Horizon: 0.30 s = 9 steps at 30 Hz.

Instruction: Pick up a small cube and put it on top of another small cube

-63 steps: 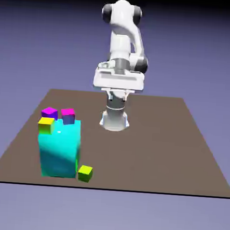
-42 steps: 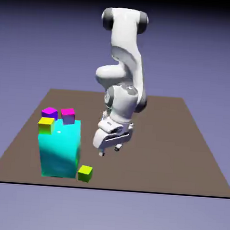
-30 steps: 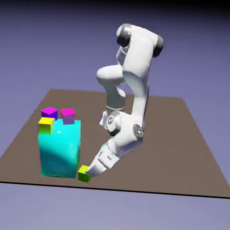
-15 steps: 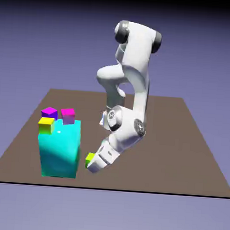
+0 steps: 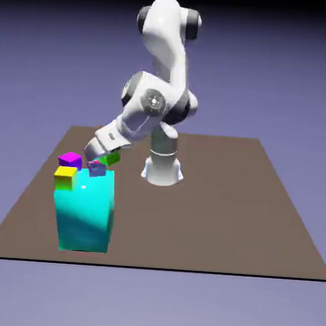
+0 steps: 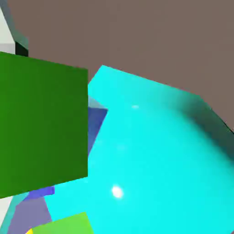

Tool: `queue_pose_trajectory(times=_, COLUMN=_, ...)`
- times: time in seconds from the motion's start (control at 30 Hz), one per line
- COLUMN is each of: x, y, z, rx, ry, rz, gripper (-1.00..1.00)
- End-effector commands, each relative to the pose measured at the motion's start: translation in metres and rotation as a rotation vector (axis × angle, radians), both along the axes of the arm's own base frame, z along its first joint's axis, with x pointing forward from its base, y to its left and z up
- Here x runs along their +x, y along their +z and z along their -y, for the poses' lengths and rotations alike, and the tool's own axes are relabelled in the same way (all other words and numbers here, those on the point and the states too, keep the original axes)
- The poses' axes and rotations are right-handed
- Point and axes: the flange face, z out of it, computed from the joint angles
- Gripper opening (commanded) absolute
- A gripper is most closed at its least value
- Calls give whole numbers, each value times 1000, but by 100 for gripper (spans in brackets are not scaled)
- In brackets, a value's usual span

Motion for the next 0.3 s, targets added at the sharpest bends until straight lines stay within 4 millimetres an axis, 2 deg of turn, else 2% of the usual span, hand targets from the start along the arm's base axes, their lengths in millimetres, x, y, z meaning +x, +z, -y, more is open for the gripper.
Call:
queue_pose_trajectory(times=0.0, x=1, y=0, z=-2, rx=-1, ry=6, rz=1, gripper=-100)
queue_pose_trajectory(times=0.13, x=-24, y=-57, z=20, rx=-1, ry=6, rz=1, gripper=-100)
queue_pose_trajectory(times=0.17, x=-24, y=-57, z=20, rx=-1, ry=6, rz=1, gripper=100)
queue_pose_trajectory(times=0.2, x=-24, y=-57, z=20, rx=-1, ry=6, rz=1, gripper=100)
queue_pose_trajectory(times=0.27, x=-10, y=-29, z=10, rx=-4, ry=5, rz=0, gripper=100)
